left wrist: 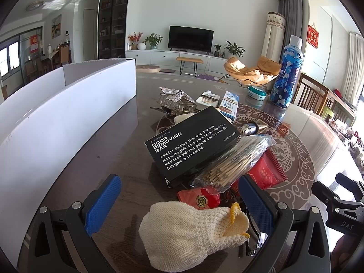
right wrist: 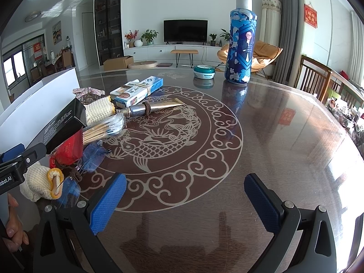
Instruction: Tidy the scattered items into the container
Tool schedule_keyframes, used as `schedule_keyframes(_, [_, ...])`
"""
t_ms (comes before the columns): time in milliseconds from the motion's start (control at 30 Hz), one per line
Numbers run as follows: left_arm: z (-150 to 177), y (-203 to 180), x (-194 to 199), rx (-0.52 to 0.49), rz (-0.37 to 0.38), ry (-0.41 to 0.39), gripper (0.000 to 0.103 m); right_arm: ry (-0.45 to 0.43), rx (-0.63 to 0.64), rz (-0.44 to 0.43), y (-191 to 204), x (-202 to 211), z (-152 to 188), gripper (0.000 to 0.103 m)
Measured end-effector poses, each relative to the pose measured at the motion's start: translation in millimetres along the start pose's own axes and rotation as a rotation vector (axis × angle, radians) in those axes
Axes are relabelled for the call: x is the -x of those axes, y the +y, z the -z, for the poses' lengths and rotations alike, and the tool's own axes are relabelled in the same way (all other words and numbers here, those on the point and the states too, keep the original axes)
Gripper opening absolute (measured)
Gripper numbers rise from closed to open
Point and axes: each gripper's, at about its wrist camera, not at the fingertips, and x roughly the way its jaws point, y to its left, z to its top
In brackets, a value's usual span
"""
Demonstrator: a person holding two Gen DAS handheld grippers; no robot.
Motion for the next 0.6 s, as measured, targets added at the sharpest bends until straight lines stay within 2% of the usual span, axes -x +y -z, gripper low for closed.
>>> schedule_keyframes(600, [0.6,1.0,-0.4,0.012,0.003,0.000,0.103,0.002,-0.001,-0.001,-0.5,-0.6,-0.2,0.103])
